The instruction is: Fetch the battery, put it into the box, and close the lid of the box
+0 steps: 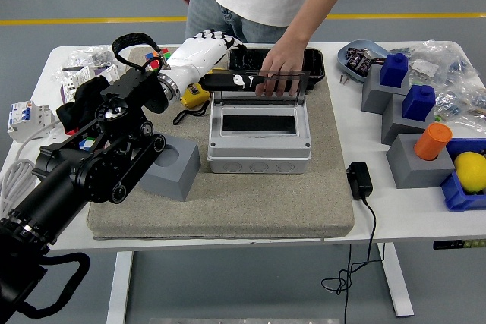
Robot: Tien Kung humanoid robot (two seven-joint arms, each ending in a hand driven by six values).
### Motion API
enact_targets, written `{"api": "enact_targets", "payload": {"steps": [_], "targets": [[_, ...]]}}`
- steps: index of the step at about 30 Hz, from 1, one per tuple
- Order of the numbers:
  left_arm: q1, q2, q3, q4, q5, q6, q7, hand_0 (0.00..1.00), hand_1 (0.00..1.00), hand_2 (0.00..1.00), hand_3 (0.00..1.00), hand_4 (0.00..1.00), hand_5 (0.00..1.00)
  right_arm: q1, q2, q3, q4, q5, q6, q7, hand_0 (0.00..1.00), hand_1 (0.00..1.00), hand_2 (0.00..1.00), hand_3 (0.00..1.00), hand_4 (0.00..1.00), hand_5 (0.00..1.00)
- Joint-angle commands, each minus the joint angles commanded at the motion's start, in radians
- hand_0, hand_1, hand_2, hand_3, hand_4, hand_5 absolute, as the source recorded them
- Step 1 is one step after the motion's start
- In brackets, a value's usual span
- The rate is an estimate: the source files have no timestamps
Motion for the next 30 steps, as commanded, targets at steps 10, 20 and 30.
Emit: {"api": "enact_targets", "payload": {"steps": [10, 20, 30], "targets": [[-0.004, 0.000, 0.019, 0.004, 0.000, -0.052, 0.010, 0.998, 0.998, 0.890, 0.728, 0.998, 0.998, 0.000, -0.001, 0.001, 0.000, -0.001, -0.001, 0.000, 0.864, 0.807, 0.783, 0.799, 0.998, 0.998], [0.013, 0.000, 0.073, -0.048, 0.000, -0.068, 0.013, 0.998, 0.984, 0.830, 0.688, 0.998, 0.998, -0.003, -0.001, -0.003, 0.000, 0.002, -0.001, -0.001, 0.862, 0.806, 0.782, 0.798, 0.998, 0.998], [0.019, 0.000, 0.124, -0.111, 0.000, -0.083, 0.036, 0.998, 0.965, 0.818, 0.684, 0.998, 0.998, -0.005, -0.002, -0.006, 0.000, 0.006, -0.002, -0.001, 0.860, 0.805, 0.782, 0.798, 0.998, 0.998]]}}
